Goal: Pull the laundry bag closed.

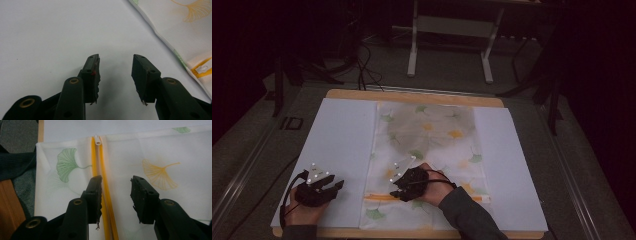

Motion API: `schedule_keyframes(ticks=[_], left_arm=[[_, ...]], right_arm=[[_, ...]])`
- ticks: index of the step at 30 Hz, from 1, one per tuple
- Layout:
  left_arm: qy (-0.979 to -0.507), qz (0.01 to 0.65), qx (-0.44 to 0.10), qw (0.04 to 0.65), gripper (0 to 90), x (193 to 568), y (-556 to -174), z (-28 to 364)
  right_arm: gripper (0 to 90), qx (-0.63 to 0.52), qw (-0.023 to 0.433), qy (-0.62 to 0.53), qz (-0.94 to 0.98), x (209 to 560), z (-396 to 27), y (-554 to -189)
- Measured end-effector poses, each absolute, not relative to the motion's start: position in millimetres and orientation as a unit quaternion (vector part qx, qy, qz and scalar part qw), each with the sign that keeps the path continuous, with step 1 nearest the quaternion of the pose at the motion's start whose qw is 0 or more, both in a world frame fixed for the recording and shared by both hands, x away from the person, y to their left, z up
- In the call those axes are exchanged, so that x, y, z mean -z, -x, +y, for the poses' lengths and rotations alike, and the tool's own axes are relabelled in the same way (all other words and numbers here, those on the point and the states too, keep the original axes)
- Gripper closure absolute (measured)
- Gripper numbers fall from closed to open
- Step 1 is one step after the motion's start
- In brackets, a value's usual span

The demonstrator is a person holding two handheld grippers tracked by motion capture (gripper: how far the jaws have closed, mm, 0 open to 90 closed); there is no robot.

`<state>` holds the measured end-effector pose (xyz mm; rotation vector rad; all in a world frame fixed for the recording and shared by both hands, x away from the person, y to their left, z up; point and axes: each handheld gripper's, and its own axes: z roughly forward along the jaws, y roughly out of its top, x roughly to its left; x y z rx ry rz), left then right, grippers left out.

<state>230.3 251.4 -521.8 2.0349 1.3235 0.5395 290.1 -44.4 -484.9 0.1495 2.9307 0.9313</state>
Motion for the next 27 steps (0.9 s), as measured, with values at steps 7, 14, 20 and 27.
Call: schedule_keyframes(ticks=[7, 14, 20, 27], left_arm=[[-0.775, 0.504, -0.205, 0.322, 57.7, 521.7, -230.3, 251.5], [-0.775, 0.504, -0.206, 0.321, 57.6, 521.3, -230.2, 252.2], [-0.775, 0.504, -0.205, 0.322, 57.5, 521.2, -230.0, 252.4], [-0.775, 0.503, -0.204, 0.323, 57.5, 521.1, -230.1, 252.1]], right_arm=[[60.4, -0.303, 0.025, -0.042, 0.952, 487.5, -35.6, -288.8], [63.5, -0.301, 0.03, -0.033, 0.952, 487.4, -26.4, -286.4], [66.6, -0.298, 0.029, -0.025, 0.954, 489.2, -19.6, -285.5], [69.1, -0.298, 0.028, -0.022, 0.954, 491.7, -14.1, -284.6]])
